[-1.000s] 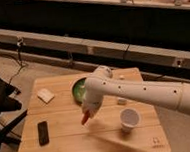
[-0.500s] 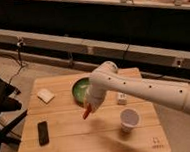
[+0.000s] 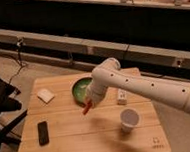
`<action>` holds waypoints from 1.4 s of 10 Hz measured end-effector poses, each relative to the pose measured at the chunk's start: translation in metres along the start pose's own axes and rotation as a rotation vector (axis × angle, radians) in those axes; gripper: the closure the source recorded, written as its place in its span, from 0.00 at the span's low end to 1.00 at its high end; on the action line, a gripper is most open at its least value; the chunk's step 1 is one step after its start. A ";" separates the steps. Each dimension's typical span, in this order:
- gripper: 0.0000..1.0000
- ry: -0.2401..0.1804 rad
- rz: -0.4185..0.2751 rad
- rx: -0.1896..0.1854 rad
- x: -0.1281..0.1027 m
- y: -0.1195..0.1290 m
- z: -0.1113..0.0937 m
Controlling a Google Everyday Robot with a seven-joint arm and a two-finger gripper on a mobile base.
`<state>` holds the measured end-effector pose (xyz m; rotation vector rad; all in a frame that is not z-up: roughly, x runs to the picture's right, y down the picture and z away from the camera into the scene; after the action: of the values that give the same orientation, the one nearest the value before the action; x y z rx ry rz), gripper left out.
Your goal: Place the pepper in the ceramic bowl
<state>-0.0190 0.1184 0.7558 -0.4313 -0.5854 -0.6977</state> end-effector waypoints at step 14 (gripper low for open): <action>1.00 0.044 0.037 0.121 0.053 -0.032 -0.018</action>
<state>-0.0020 0.0617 0.7817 -0.3127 -0.5737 -0.6313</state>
